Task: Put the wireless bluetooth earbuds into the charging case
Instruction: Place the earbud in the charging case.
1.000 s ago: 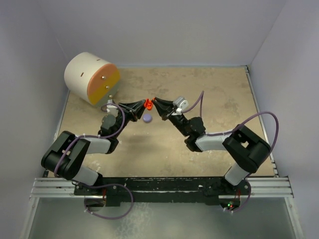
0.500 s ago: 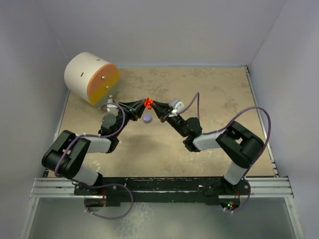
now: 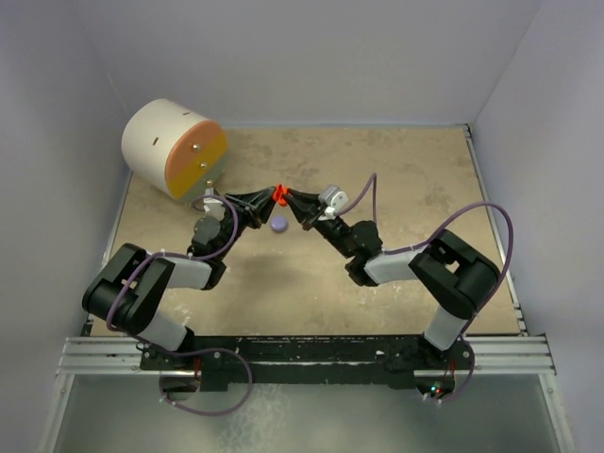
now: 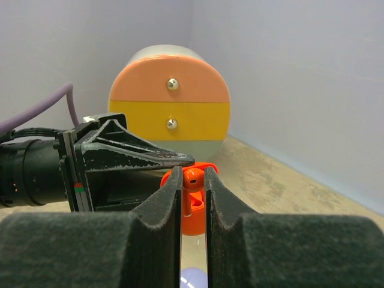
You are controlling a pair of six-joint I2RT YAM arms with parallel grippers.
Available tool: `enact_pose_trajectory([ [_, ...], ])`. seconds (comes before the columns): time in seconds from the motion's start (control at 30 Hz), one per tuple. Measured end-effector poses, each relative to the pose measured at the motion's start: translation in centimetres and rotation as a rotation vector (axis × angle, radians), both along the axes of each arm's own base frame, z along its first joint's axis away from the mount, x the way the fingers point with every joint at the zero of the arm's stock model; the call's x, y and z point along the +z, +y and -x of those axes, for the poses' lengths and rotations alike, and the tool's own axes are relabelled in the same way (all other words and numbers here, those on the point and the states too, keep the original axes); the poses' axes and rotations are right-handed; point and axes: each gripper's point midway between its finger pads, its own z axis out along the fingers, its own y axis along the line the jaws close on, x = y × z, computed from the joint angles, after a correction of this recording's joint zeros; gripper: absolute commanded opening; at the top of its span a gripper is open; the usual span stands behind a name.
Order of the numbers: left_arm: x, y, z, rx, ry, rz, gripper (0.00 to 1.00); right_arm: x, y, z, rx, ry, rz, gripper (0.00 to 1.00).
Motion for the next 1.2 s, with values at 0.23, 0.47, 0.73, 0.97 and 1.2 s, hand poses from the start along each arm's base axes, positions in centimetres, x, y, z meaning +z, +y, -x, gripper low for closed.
enact_pose_trajectory([
  [0.23, 0.4, 0.0, 0.1, -0.001, -0.01, 0.016, 0.0, 0.4, 0.1, -0.1, 0.001, -0.012, -0.004, 0.0],
  [0.47, 0.2, 0.1, 0.3, -0.007, -0.003, 0.049, 0.0, 0.5, 0.3, 0.0, 0.008, -0.016, -0.003, 0.0],
  [0.73, -1.9, -0.5, 0.5, -0.037, 0.05, 0.125, 0.0, -0.2, 0.7, -0.1, 0.022, -0.01, 0.012, 0.0],
  [0.97, -4.4, -1.0, 0.7, -0.042, 0.134, 0.144, 0.0, -0.2, 0.7, -0.1, 0.021, -0.012, 0.014, 0.0],
  [1.2, -5.0, -0.3, 0.7, -0.005, 0.158, 0.151, 0.0, -0.5, 0.7, -0.1, 0.019, -0.011, 0.02, 0.0],
])
